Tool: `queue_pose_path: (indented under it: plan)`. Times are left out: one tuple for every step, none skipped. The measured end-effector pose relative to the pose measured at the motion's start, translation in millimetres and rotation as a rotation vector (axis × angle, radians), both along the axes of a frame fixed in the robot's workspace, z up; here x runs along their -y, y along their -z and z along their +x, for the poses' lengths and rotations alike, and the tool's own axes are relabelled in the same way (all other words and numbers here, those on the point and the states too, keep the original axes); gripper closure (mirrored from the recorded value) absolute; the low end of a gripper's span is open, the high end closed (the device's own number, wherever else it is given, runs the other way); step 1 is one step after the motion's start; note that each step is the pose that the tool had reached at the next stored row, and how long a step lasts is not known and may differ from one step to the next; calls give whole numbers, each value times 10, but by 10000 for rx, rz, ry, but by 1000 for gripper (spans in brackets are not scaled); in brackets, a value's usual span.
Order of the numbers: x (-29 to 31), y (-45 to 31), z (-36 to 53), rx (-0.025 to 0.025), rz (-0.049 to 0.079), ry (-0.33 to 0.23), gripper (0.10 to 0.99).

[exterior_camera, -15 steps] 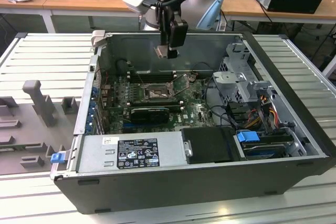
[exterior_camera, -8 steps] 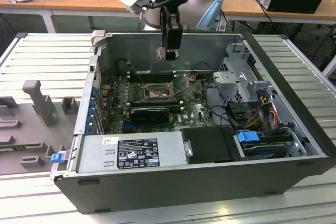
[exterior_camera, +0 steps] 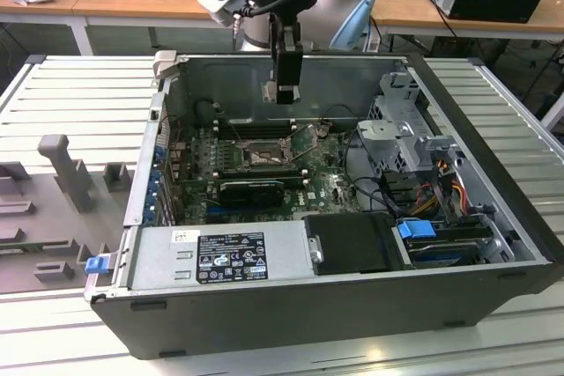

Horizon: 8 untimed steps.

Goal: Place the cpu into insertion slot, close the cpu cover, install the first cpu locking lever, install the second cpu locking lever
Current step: 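Place the cpu into insertion slot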

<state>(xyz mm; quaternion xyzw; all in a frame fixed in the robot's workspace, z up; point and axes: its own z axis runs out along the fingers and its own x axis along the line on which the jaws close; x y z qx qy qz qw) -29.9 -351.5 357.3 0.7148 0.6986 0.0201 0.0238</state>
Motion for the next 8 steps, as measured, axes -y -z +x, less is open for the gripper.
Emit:
queue_pose_path:
  plan:
    - [0,18,0,1,0,-2,557]
    - [0,49,0,1,-1,-2,557]
    - [0,74,0,2,5,-2,557]
    - [0,91,0,2,6,-2,557]
    - [0,126,0,2,15,-29,557]
    - [-2,160,0,1,21,-102,557]
    - [-4,190,0,1,22,-179,557]
    - [-5,210,0,1,20,-257,557]
